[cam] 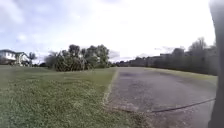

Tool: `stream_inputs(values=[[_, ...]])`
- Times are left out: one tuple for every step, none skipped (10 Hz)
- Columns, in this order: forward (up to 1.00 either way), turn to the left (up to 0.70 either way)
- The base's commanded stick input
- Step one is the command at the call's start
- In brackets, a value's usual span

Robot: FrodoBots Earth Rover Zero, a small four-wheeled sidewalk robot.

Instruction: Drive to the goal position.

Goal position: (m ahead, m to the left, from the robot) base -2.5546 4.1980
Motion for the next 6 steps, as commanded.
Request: stream_inputs(values=[[0.00, 0.00], [0.00, 0.00], [0.00, 0.00], [0.00, 0.00], [0.00, 0.00], [0.03, 0.00]])
